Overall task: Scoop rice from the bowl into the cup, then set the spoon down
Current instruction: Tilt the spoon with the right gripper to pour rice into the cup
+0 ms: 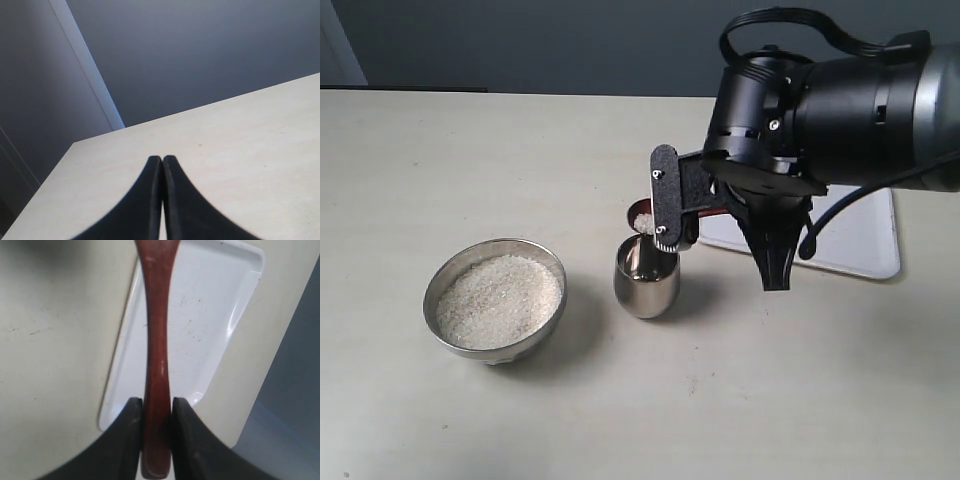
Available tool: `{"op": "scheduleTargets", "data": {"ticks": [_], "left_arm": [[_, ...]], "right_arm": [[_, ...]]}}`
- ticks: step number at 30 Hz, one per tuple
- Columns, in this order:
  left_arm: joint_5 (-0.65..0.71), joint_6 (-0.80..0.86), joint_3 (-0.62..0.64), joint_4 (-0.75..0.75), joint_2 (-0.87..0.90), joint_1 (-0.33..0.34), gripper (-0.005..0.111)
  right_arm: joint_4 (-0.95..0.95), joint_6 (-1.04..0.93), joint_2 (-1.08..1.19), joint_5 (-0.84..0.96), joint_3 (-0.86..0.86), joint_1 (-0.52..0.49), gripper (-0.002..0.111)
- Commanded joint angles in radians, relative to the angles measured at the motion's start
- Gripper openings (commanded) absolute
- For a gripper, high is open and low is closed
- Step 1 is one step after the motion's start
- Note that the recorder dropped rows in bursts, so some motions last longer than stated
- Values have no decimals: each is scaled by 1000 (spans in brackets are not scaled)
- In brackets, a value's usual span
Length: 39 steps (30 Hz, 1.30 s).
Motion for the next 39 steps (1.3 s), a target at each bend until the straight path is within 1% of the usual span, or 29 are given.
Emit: {"op": "scheduleTargets", "data": {"ticks": [1, 5, 11, 17, 23, 27, 39], "left_arm": [[-4, -4, -2, 3, -5, -5, 0], [-4, -4, -2, 3, -5, -5, 0], [-4, -4, -2, 3, -5, -5, 0], [-6, -4, -2, 3, -5, -5, 0], [-6, -4, -2, 3, -5, -5, 0], [-6, -4, -2, 3, -5, -5, 0], [-6, -4, -2, 3, -5, -5, 0]], "right_arm": [[-37, 30, -7, -8, 2, -5, -1], [-88, 70, -7, -11, 22, -5, -1], [-148, 154, -7, -45, 109, -3, -1], [-214, 253, -7, -66, 112, -2, -1], [-258, 296, -7, -83, 125, 47, -1], [-316, 365, -7, -87, 150, 64, -1], [-366, 405, -7, -96, 187, 67, -1]]}}
